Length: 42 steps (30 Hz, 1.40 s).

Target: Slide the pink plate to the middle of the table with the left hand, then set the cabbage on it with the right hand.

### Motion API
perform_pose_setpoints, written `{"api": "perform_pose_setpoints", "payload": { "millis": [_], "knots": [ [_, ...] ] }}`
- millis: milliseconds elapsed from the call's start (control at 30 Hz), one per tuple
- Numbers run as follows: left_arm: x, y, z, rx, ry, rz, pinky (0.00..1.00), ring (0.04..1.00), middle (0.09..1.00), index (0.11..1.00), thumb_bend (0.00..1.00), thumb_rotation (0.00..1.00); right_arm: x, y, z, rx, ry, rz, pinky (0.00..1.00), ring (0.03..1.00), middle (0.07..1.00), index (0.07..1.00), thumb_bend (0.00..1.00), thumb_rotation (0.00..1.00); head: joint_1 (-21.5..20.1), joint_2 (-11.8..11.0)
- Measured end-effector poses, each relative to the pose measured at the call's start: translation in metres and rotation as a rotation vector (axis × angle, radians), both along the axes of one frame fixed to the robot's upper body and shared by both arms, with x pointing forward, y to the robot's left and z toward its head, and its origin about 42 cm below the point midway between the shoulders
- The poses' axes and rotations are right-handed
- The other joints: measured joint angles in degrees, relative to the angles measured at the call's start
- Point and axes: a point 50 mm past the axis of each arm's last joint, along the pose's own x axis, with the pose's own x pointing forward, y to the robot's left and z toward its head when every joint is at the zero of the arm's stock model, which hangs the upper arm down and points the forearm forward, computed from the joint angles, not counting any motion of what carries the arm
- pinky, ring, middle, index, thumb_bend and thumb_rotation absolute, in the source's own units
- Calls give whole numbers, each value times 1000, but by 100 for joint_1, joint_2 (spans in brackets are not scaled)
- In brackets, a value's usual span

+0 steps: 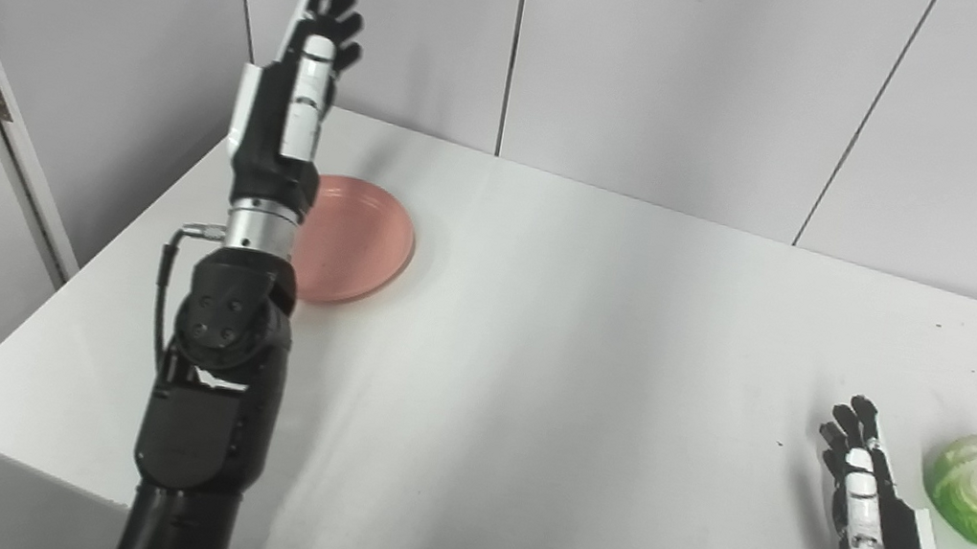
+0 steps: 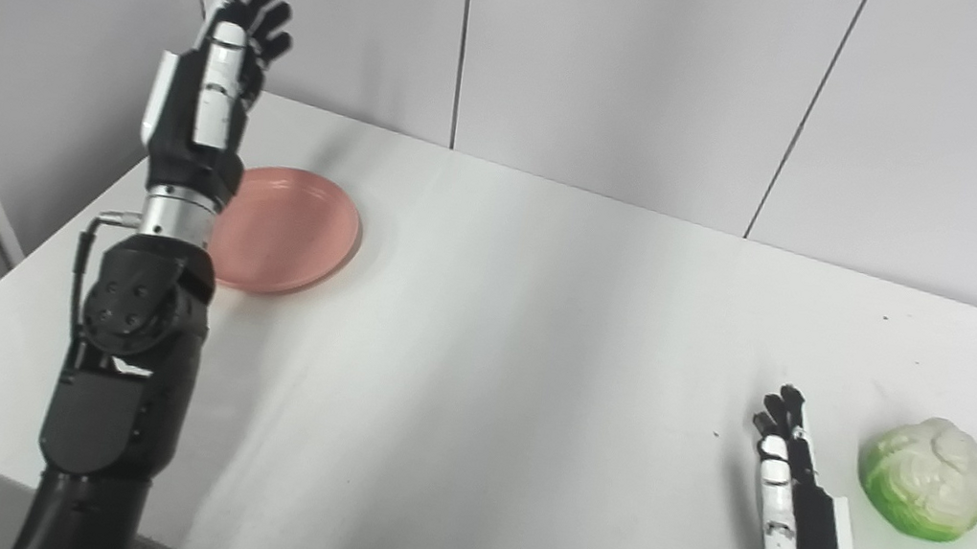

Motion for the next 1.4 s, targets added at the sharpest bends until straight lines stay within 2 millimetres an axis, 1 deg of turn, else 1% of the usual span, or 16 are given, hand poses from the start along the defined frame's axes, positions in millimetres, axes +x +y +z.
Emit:
{"api": "perform_pose_setpoints", "payload": {
  "millis": [67, 167, 267, 400, 500, 600, 733, 900, 1000, 1067, 1267, 1400],
  "knots": [
    [3, 14, -2, -25, 10, 27, 928, 925, 933, 934, 478, 1000, 0, 0, 0, 0, 0, 2, 987, 953, 969, 984, 132, 1000, 26, -9],
    [5, 35, -5, -36, 20, 61, 956, 953, 960, 949, 477, 1000, 0, -1, 0, -3, 0, 3, 979, 947, 956, 973, 134, 1000, 79, -26],
    [10, 65, -15, -30, 57, 103, 929, 939, 946, 938, 486, 1000, 0, -2, 1, -8, -1, -2, 982, 950, 958, 973, 129, 1000, 105, -18],
    [12, 100, -27, -34, 111, 175, 943, 941, 945, 942, 493, 1000, -2, -4, 0, -11, 0, -7, 977, 946, 956, 968, 127, 1000, 105, -18],
    [12, 116, -34, -43, 136, 200, 944, 939, 945, 941, 499, 1000, -2, -4, 0, -13, 0, -8, 982, 951, 961, 972, 130, 1000, 132, 0],
    [14, 127, -44, -69, 156, 214, 934, 935, 936, 932, 505, 1000, -2, -4, 0, -11, 0, -5, 984, 952, 963, 976, 124, 1000, 132, 0],
    [14, 138, -56, -128, 180, 204, 943, 945, 950, 947, 477, 1000, -2, -4, 0, -10, 0, -5, 986, 952, 962, 977, 116, 1000, 123, 18],
    [11, 145, -58, -205, 162, 170, 948, 948, 949, 946, 457, 1000, -2, -4, 0, -11, 0, -4, 982, 954, 961, 976, 127, 1000, 140, 44],
    [12, 148, -66, -234, 190, 165, 938, 936, 941, 940, 442, 1000, -2, -4, 1, -12, 0, -5, 980, 956, 962, 972, 128, 1000, 149, 53],
    [12, 149, -71, -250, 204, 163, 947, 939, 942, 940, 426, 1000, -2, -4, 1, -13, 1, -5, 982, 958, 966, 978, 115, 1000, 141, 62],
    [14, 148, -85, -266, 255, 163, 939, 935, 941, 934, 430, 1000, -2, -4, 1, -10, 0, -4, 985, 956, 964, 976, 116, 1000, 132, 70],
    [16, 146, -88, -265, 276, 155, 934, 928, 931, 923, 434, 1000, -2, -5, 1, -11, 0, -5, 984, 954, 964, 977, 122, 1000, 132, 105]
  ]
}}
